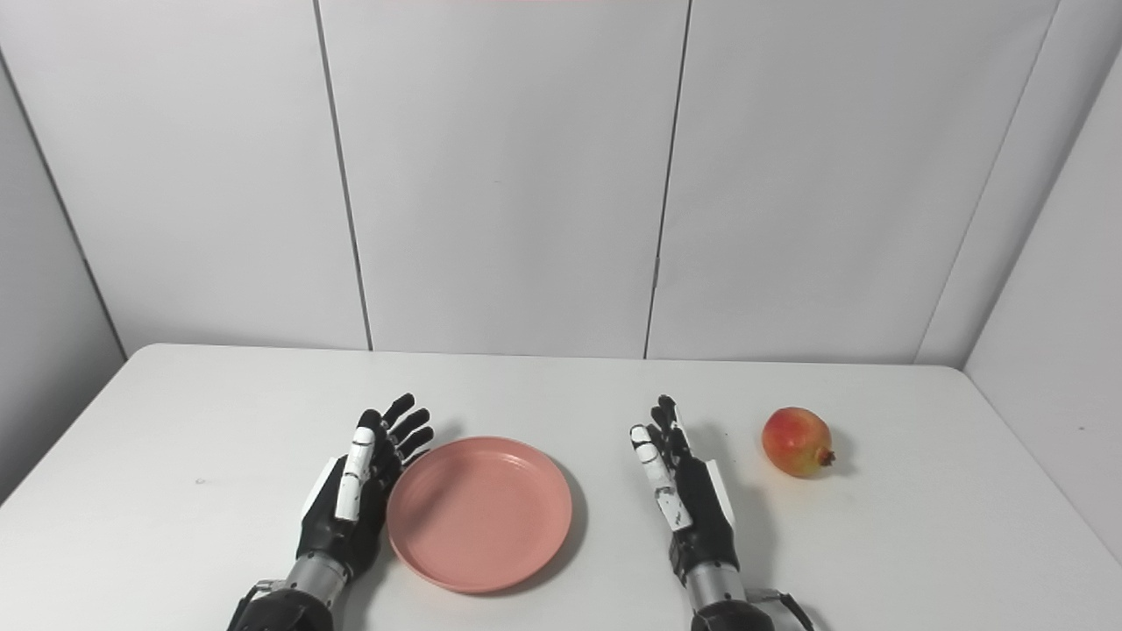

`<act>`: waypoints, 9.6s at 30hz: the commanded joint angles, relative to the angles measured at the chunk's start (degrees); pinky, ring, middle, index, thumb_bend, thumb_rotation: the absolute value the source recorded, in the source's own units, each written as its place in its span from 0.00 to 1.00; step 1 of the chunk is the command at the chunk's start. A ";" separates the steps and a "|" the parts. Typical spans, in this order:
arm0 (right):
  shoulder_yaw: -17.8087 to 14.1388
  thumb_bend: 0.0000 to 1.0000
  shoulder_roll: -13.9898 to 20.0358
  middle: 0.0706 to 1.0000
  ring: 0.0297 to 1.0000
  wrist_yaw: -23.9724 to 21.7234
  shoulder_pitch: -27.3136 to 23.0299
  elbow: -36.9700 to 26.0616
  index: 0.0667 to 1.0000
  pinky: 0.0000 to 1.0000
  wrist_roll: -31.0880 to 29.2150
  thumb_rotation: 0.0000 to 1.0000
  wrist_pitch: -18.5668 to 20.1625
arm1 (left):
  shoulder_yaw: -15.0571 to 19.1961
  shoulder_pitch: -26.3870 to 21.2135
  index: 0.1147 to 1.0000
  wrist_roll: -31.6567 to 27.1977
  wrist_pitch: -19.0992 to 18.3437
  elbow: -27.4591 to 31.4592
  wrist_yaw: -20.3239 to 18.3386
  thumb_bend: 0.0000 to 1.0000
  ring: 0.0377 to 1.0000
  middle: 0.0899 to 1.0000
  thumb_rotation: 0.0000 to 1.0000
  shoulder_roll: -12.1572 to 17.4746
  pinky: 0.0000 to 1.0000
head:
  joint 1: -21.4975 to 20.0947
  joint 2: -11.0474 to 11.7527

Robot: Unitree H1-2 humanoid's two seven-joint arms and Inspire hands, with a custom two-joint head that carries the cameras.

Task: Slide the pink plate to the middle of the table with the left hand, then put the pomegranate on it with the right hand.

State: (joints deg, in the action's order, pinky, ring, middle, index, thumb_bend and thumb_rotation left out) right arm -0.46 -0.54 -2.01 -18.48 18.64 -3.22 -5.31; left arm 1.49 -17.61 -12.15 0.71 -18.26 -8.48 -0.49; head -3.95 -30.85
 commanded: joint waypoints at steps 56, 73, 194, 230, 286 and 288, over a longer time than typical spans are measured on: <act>-4.07 0.70 11.21 0.90 0.89 19.16 -8.95 -1.61 0.93 0.85 20.81 0.41 -8.21 | -2.07 0.64 0.92 0.80 1.52 -1.14 -3.44 0.56 0.94 0.93 1.00 2.36 0.92 | -5.88 1.25; -2.96 0.75 15.44 0.93 0.91 22.56 -10.88 1.62 0.94 0.84 30.17 0.41 -0.57 | 0.41 0.48 0.87 0.23 2.20 -2.37 -3.92 0.57 0.89 0.89 0.98 3.10 0.87 | -11.08 1.35; 4.33 0.51 15.44 0.45 0.40 18.03 -6.37 -4.85 0.50 0.40 26.47 0.00 -6.80 | -4.81 -0.51 0.94 7.41 4.60 -2.85 -0.90 0.56 0.95 0.95 1.00 -1.31 0.92 | 2.24 0.31; 14.40 0.51 5.93 0.45 0.39 9.19 -4.86 -4.04 0.50 0.39 27.73 0.00 -11.48 | -5.32 -2.31 0.93 11.26 6.44 -5.88 2.40 0.56 0.94 0.94 1.00 -3.17 0.90 | 4.96 0.37; 17.02 0.62 8.41 0.97 0.93 10.86 -2.69 -3.08 0.99 0.88 30.08 0.71 -19.17 | -5.48 -1.82 0.93 11.20 6.39 -5.02 2.72 0.54 0.94 0.95 1.00 -2.73 0.91 | 4.74 -0.02; 16.20 0.64 8.28 0.98 0.93 10.56 -2.12 -3.55 1.00 0.86 28.73 0.76 -19.56 | -5.39 -1.68 0.93 11.08 6.14 -4.67 2.61 0.54 0.95 0.95 1.00 -2.69 0.91 | 4.76 -0.18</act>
State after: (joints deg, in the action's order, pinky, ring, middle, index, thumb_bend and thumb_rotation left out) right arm 16.72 7.74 8.19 -19.02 17.11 27.01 -22.22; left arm -4.13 -20.14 0.05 5.86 -22.93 -5.46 -2.93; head 0.79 -31.03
